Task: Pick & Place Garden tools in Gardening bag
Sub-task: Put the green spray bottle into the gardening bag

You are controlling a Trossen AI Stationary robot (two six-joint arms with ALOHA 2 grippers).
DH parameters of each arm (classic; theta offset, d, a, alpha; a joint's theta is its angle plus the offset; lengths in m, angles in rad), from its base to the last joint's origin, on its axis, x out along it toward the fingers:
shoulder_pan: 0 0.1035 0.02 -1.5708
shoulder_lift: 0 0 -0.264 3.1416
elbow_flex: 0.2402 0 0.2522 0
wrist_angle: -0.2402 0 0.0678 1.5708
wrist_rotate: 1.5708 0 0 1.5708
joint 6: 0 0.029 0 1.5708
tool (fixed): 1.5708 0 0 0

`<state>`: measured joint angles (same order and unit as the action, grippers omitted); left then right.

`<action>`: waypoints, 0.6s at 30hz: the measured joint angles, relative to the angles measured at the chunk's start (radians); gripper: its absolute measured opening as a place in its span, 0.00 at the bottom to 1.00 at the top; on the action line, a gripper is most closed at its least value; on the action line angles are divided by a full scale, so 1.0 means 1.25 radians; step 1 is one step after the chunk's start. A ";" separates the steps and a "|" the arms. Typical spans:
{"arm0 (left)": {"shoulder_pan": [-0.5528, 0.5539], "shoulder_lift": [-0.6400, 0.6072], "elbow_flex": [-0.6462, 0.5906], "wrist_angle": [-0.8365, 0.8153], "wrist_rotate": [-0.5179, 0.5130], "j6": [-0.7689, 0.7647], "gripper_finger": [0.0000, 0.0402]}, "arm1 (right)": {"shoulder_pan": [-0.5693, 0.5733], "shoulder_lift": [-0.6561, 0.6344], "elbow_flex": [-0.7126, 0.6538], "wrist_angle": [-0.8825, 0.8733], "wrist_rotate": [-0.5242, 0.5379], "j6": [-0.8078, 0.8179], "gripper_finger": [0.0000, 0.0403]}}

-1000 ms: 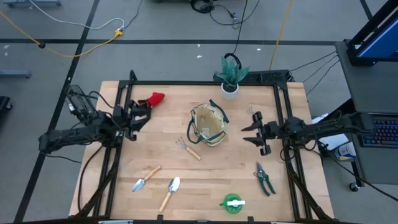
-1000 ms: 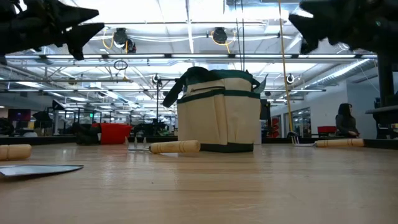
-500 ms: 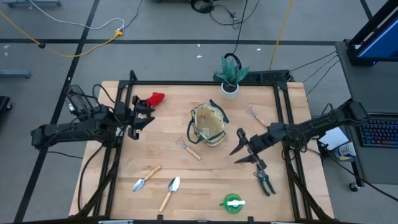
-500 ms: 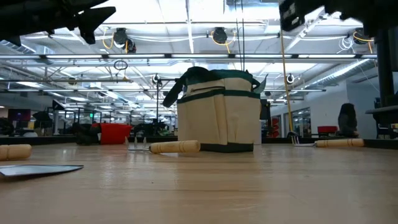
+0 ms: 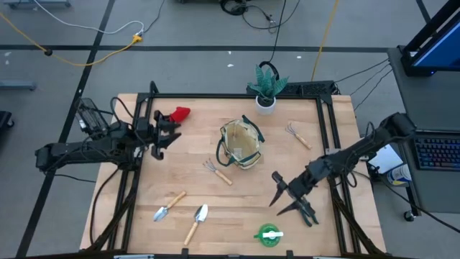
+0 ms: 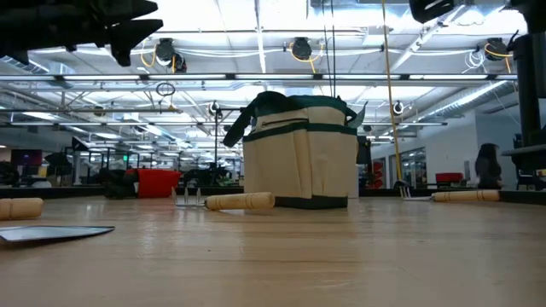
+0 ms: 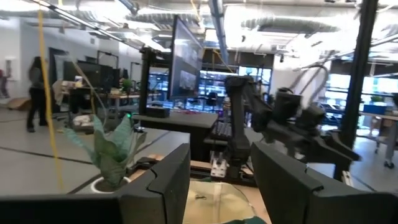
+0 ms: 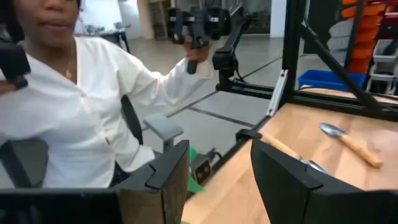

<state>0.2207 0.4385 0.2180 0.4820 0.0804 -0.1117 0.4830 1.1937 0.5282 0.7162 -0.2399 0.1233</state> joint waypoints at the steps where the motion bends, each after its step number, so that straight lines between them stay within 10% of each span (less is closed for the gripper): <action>1: 0.000 0.000 0.000 0.000 -0.004 0.000 0.44 | 0.011 0.011 0.000 0.018 0.022 0.014 0.42; 18: 0.000 0.000 -0.001 0.000 -0.009 -0.072 0.44 | 0.163 0.135 0.350 -0.547 0.296 0.143 0.51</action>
<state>0.2207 0.4385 0.2173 0.4819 0.0689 -0.2012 0.6867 1.3622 0.9651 0.0323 0.1298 0.3017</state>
